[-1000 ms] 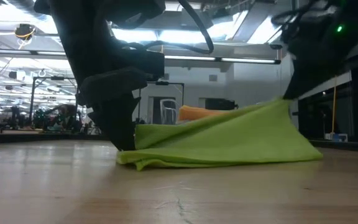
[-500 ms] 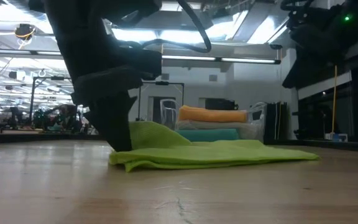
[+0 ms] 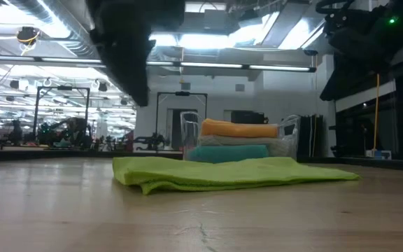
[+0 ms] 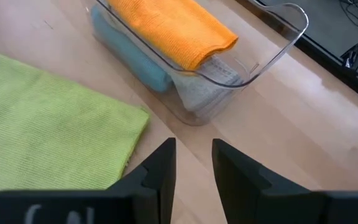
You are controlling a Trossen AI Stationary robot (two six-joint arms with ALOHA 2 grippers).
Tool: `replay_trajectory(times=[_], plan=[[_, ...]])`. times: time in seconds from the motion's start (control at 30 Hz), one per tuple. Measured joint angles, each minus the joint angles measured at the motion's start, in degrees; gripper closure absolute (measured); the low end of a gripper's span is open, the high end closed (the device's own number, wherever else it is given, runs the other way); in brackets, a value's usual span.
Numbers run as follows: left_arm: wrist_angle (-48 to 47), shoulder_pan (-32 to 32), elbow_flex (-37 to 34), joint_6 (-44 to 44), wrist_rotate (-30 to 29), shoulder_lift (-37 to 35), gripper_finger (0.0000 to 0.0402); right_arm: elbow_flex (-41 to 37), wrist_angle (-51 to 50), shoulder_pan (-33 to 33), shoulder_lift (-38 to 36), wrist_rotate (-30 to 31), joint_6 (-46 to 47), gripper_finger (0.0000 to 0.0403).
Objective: Fold microfiber towels
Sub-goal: Fold the green towel
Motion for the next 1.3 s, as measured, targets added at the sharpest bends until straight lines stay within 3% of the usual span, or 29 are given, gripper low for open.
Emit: replay_trajectory(times=[0.17, 0.3, 0.43, 0.63, 0.73, 0.93, 1.1, 1.3], plan=[[4.2, 0.0, 0.5, 1.6, -0.1, 0.0, 0.0278, 0.0, 1.7, 0.0, 0.0, -4.5, -2.1, 0.0296], [4.0, 0.0, 0.5, 2.8, -0.2, 0.0, 0.0278, 0.0, 9.9, 0.0, 0.9, -10.2, -5.9, 0.0296], [3.9, 0.2, 0.5, 3.0, -0.6, 0.0, 0.0278, 0.0, 25.2, 0.0, 6.3, -11.9, -9.5, 0.0296], [2.3, -0.2, 0.5, 3.1, -0.8, -0.2, 0.0278, 0.1, 55.4, -0.1, 21.0, -12.2, -20.6, 0.0296], [-0.4, -0.6, 0.5, 3.0, -1.9, -1.1, 0.0278, 2.6, 64.3, -0.3, 29.5, -16.2, -25.6, 0.0296], [-2.2, -1.0, 0.5, 3.0, -5.7, -1.7, 0.0278, 14.4, 64.9, -0.4, 42.8, -17.3, -32.4, 0.0296], [-1.9, -1.1, 0.5, 3.0, -5.7, -1.7, 0.0278, 23.9, 59.8, -0.5, 48.1, -24.1, -35.5, 0.0296], [-1.6, -1.2, 0.5, 2.9, -5.7, -1.7, 0.0278, 28.0, 49.8, -0.6, 52.3, -27.9, -28.2, 0.0296]])
